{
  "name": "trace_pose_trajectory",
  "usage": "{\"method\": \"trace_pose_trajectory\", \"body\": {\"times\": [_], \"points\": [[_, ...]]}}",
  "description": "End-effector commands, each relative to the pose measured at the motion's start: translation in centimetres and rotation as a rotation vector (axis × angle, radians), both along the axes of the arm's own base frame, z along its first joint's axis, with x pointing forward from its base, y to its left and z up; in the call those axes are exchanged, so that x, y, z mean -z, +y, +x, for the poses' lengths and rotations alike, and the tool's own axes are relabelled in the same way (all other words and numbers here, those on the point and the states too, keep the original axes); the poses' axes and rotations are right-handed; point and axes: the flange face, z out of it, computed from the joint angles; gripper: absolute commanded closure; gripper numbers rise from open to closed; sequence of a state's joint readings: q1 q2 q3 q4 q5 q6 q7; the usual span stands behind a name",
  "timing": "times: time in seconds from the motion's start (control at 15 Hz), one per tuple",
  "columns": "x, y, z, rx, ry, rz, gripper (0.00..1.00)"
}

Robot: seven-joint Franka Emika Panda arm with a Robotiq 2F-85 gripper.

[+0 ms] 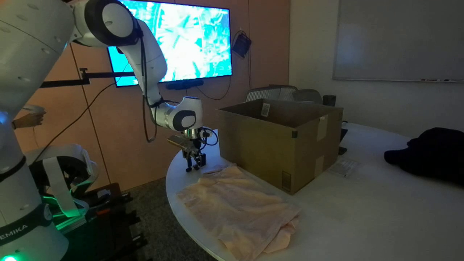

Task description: Put the black marker on the peach towel, fold the towel then put it in the box

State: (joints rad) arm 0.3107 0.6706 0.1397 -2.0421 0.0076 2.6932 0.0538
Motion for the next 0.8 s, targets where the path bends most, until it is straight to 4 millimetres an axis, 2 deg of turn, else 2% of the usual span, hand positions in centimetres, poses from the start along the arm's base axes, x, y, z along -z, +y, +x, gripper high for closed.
{"method": "trace_pose_trajectory", "body": {"times": [0.0, 0.13, 0.2, 0.27, 0.33, 0.53, 0.73], "points": [[-0.4, 1.1, -0.8, -0.006, 0.024, -0.025, 0.74], [-1.1, 1.5, -1.0, -0.011, 0.046, -0.025, 0.92], [-1.5, 1.6, -1.1, -0.017, 0.056, -0.026, 0.97], [-1.9, 1.6, -1.3, -0.022, 0.069, -0.029, 0.96], [-2.2, 1.7, -1.4, -0.026, 0.079, -0.034, 0.91], [-3.5, 1.6, -1.8, -0.039, 0.100, -0.043, 0.92], [-6.1, 0.4, -1.5, -0.022, 0.058, -0.041, 0.92]]}}
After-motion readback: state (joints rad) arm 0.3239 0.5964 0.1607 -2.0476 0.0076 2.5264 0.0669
